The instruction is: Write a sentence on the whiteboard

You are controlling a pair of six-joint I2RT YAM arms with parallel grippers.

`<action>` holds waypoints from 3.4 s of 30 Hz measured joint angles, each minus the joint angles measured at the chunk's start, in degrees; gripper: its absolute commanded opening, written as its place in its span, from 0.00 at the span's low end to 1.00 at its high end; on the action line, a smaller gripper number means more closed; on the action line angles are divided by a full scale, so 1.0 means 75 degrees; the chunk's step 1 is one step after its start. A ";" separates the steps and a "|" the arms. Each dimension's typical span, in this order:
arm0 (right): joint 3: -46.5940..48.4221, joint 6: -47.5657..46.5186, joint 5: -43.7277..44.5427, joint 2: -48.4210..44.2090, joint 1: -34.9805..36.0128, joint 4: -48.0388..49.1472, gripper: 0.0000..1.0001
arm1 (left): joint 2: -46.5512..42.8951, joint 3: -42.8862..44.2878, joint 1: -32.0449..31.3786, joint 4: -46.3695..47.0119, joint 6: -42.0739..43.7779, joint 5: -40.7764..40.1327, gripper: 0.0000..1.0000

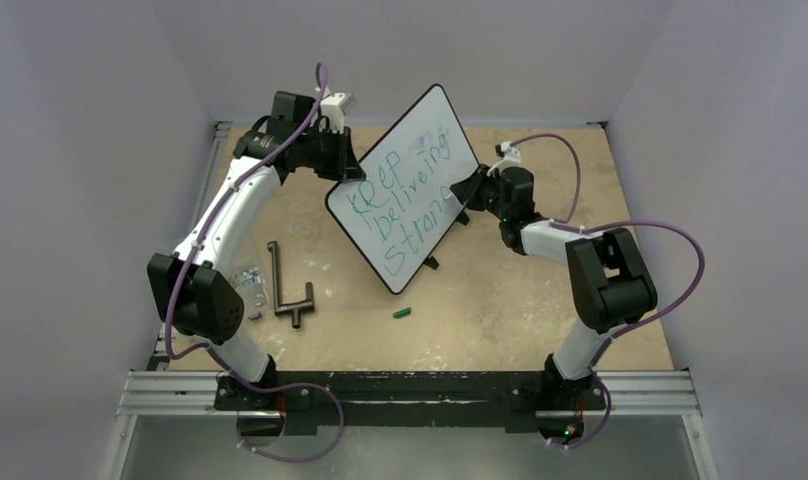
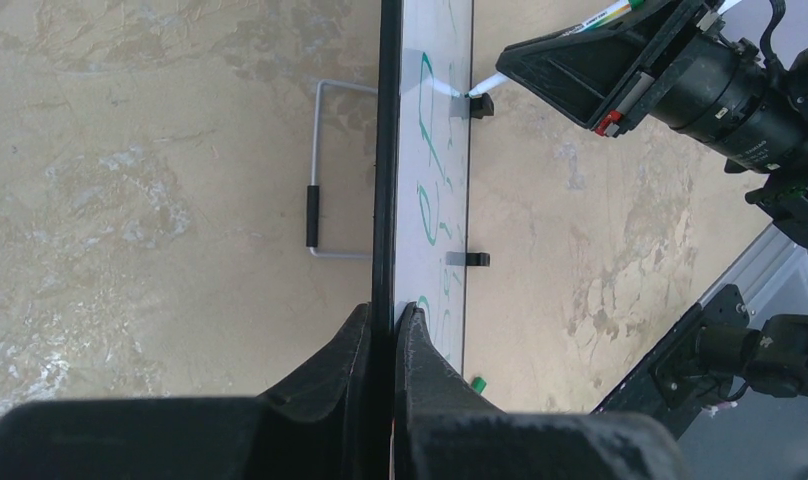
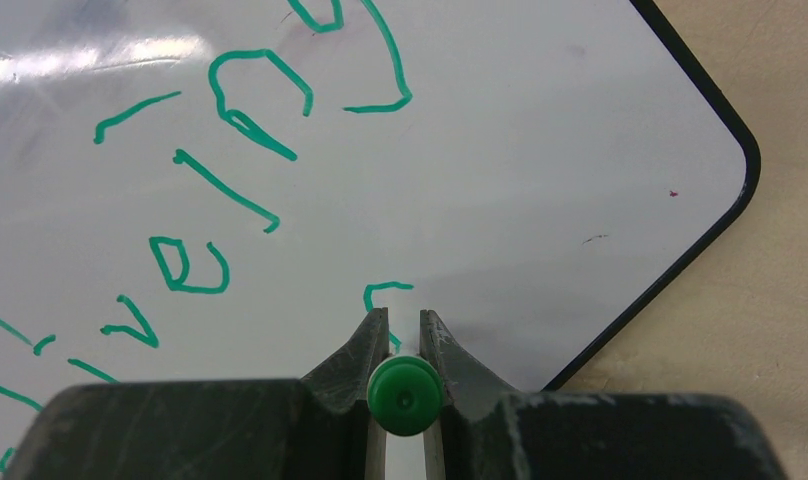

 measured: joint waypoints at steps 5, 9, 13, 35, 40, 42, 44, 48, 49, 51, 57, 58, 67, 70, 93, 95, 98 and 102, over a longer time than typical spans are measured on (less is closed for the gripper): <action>0.0003 -0.0006 0.0050 0.0003 0.0020 -0.0122 0.00 | -0.0015 0.0000 0.0000 -0.0006 0.0006 -0.0023 0.00; 0.0076 -0.0012 0.0099 0.0017 0.0020 -0.0271 0.00 | -0.0015 0.0000 0.0000 -0.0009 0.0006 -0.0026 0.00; 0.0289 -0.0064 0.0256 0.0038 0.0023 -0.0446 0.00 | -0.0015 0.0000 0.0000 -0.0006 0.0006 -0.0023 0.00; 0.0833 -0.0152 0.0417 0.0175 0.0047 -0.0527 0.00 | -0.0015 0.0000 0.0000 -0.0009 0.0006 -0.0026 0.00; 0.0799 -0.0149 0.0417 0.0175 0.0047 -0.0519 0.00 | -0.0015 0.0000 0.0000 -0.0009 0.0006 -0.0026 0.00; 0.0723 -0.0149 0.0420 0.0175 0.0047 -0.0498 0.00 | -0.0015 0.0000 0.0000 -0.0009 0.0003 -0.0026 0.00; 0.0621 -0.0149 0.0425 0.0175 0.0044 -0.0481 0.00 | -0.0015 0.0000 0.0000 -0.0009 0.0000 -0.0035 0.00; 0.0458 -0.0152 0.0452 0.0175 0.0026 -0.0408 0.00 | -0.0015 0.0000 0.0000 -0.0012 -0.0006 -0.0055 0.00; 0.0428 -0.0152 0.0458 0.0175 0.0023 -0.0388 0.00 | -0.0015 0.0000 0.0000 -0.0012 -0.0006 -0.0058 0.00; 0.0370 -0.0152 0.0472 0.0175 0.0017 -0.0361 0.00 | -0.0015 0.0000 0.0000 -0.0012 -0.0006 -0.0058 0.00; 0.0216 -0.0175 0.0504 0.0175 -0.0006 -0.0318 0.00 | -0.0015 0.0000 0.0000 -0.0012 -0.0006 -0.0058 0.00; 0.0187 -0.0181 0.0519 0.0175 -0.0006 -0.0315 0.00 | -0.0015 0.0000 0.0000 -0.0012 -0.0006 -0.0061 0.00; -0.0160 -0.0181 0.0562 0.0274 0.0047 -0.0323 0.00 | -0.0102 0.0000 0.0000 -0.0029 0.0044 -0.0117 0.00; -0.0181 -0.0181 0.0562 0.0303 0.0064 -0.0335 0.00 | -0.0125 0.0000 0.0000 -0.0032 0.0050 -0.0143 0.00; -0.0067 -0.0082 0.0385 0.0254 0.0373 -0.0425 0.00 | -0.0201 0.0000 0.0000 -0.0044 0.0114 -0.0265 0.00; 0.0012 -0.0082 0.0385 0.0210 0.0399 -0.0446 0.00 | -0.0201 0.0000 0.0000 -0.0044 0.0114 -0.0265 0.00; 0.0152 -0.0085 0.0382 0.0108 0.0417 -0.0449 0.00 | -0.0201 0.0000 0.0000 -0.0044 0.0114 -0.0265 0.00; 0.0198 -0.0093 0.0388 -0.0087 0.0443 -0.0478 0.00 | -0.0201 0.0000 0.0000 -0.0044 0.0114 -0.0262 0.00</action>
